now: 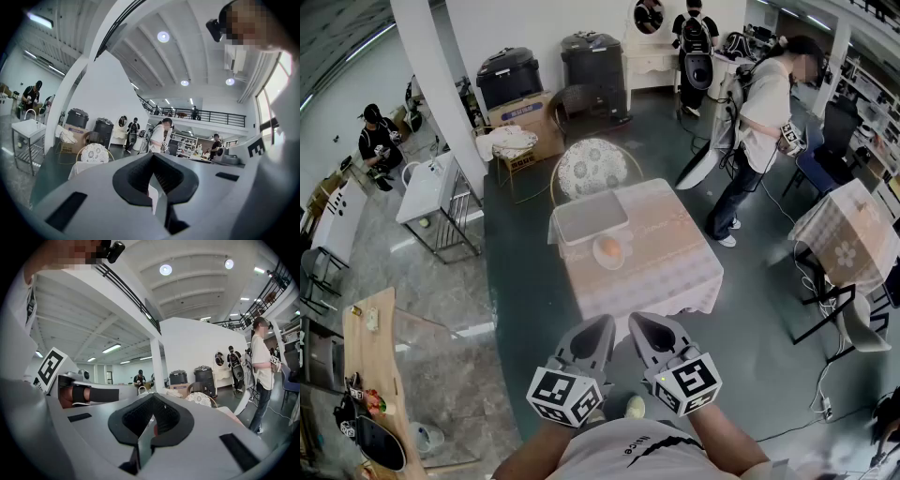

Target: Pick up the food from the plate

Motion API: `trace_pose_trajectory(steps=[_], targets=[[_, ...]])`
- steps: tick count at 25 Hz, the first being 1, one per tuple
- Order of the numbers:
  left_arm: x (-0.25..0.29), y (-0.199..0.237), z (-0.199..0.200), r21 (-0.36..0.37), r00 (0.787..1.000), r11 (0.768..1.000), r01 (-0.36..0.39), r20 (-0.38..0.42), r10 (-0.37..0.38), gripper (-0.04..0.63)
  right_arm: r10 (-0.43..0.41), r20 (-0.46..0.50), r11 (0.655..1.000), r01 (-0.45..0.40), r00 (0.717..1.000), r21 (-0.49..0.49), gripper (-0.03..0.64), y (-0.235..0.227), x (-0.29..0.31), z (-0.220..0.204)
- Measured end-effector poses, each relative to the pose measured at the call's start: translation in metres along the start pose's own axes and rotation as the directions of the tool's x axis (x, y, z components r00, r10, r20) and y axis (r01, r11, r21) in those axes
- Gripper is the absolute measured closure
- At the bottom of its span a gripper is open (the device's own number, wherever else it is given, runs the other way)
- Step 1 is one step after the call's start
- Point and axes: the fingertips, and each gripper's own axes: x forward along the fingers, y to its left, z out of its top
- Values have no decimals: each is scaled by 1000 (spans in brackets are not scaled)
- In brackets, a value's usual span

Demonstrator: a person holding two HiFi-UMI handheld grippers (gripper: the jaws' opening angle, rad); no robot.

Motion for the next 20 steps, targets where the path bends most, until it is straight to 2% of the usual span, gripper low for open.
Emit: trace_pose_trajectory(steps=[7,12,20], targets=[[8,-9,-4,1,1000,1000,-10,1,10,589,17,-1,1000,-17,1000,-10,604,-7,-7,-1],[13,-10,-8,7,1000,1000,-12,-3,12,589,58,23,998,-59,998,37,603,-10,-7,0],[19,-3,-13,22,999,998,-54,2,54,589,53,52,997,-56,997,62,603,-29,-17,0]])
